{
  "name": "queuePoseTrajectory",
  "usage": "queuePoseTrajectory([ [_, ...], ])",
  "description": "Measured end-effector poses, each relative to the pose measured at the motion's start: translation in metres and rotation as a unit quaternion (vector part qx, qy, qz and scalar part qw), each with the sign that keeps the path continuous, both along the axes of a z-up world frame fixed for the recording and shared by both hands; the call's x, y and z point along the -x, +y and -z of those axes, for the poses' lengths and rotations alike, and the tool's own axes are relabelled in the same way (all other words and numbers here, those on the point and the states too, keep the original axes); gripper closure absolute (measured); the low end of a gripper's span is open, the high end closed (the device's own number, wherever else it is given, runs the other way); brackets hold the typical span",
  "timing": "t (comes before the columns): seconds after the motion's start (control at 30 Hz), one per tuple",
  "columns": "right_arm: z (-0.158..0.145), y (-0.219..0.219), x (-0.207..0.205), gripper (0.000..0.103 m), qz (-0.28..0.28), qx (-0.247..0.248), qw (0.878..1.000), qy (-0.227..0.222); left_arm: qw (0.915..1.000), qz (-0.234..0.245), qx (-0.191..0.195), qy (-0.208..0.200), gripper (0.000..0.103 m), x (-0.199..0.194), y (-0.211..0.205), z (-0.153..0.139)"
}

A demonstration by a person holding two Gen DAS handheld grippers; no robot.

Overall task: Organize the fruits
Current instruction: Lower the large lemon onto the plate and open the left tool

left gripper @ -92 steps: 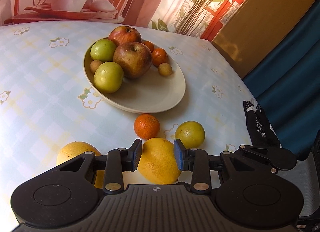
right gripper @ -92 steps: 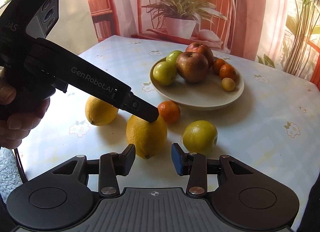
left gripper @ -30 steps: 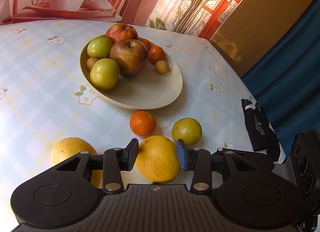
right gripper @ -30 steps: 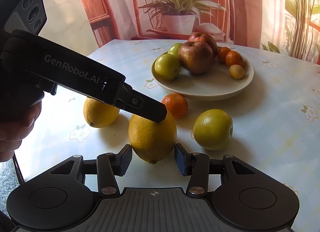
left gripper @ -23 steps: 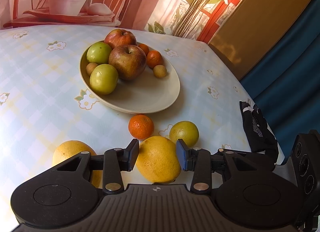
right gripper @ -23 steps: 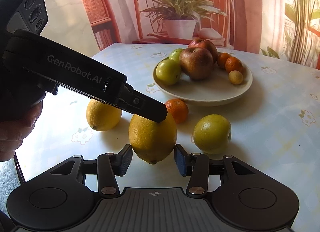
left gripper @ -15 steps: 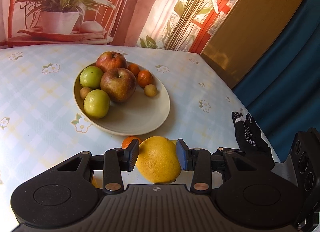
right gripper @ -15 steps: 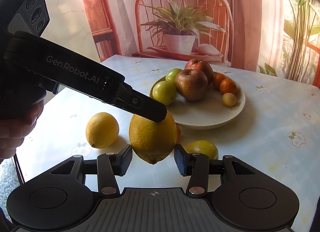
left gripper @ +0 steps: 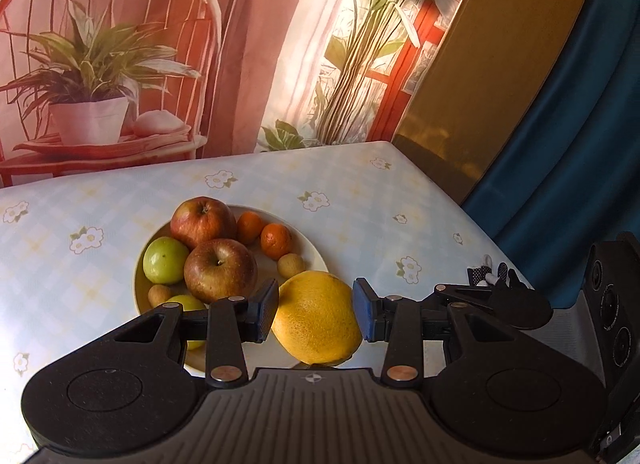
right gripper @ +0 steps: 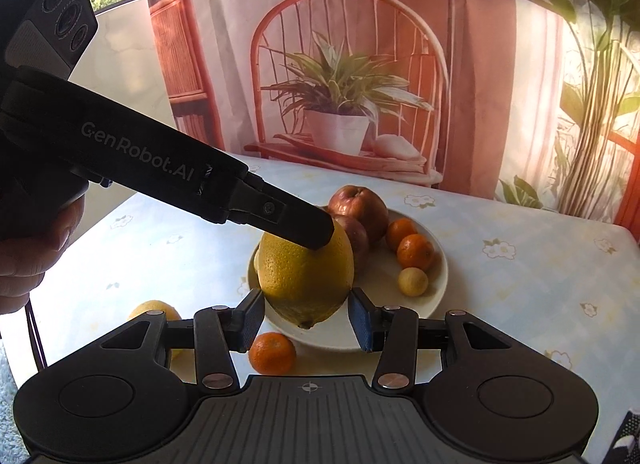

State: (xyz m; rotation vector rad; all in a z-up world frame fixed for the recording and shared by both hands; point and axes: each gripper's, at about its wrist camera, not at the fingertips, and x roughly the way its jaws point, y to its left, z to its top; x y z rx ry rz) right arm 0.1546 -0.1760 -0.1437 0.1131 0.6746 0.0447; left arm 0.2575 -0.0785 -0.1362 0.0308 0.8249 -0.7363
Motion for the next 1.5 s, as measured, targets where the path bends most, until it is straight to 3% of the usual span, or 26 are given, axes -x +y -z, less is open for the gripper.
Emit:
queuePoseTrajectory([
  [0.43,0.011,-0.058,-0.06,0.061,-0.013,0.025,0.999,0.02,0.9994,-0.012,-0.008,0.031,0.06,-0.071,-0.032,0.013],
  [0.77,0.031,-0.072,-0.088,0.061,-0.022,0.03,0.999,0.034,0.9979,-0.027,-0.014,0.058,0.061,-0.1,-0.037,0.029],
  [0.87,0.033,-0.073,-0.089,0.061,-0.023,0.03,0.999,0.033,0.9972,-0.033,-0.019,0.064,0.067,-0.105,-0.036,0.033],
  [1.5,0.023,-0.06,-0.067,0.065,-0.006,0.045,0.998,0.034,0.9964,-0.078,-0.032,0.009,0.067,-0.071,-0.004,0.012],
])
